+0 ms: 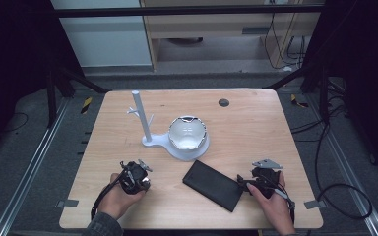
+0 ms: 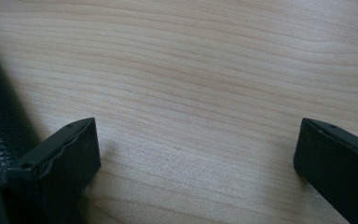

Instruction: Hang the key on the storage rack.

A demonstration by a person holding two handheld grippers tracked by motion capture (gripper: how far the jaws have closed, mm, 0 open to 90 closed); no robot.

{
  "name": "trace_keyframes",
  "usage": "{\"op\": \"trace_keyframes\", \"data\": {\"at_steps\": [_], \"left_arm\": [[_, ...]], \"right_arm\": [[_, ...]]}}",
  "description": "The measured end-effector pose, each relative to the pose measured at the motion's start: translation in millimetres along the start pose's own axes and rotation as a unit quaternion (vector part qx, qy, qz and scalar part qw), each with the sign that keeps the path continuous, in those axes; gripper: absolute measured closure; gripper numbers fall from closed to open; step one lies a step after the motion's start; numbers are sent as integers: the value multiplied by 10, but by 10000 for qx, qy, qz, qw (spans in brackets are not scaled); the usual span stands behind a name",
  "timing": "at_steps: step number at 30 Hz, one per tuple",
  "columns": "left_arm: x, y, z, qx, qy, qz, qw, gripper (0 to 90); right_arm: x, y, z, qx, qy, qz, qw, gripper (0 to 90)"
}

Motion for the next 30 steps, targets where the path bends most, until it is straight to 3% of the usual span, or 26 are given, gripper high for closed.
{"op": "trace_keyframes", "data": {"at_steps": [12,14,16,24,30], "left_arm": [[35,72,133,11,-289,110,9995,858],[27,51,198,45,-525,-33,9986,858],[20,38,212,76,-571,-79,9983,857],[10,1,165,-3,-497,-81,9987,860],[90,232,17,-152,-307,157,9993,861]], "right_arm": [[0,0,0,2,4,2,10000,7],[0,0,0,1,3,1,10000,7],[0,0,0,2,3,0,10000,7],[1,-1,0,3,2,1,10000,7],[3,-5,-4,10,-9,4,10000,7]]}}
Point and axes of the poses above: each handheld gripper's, and its own axes: y roughly backward along the jaws, x roughly out of its top, z roughly to its right, the point moved 3 cm from there along -y, roughly forward along the jaws, and after that the axes turned 13 degrees about z, right-handed, at the moved point
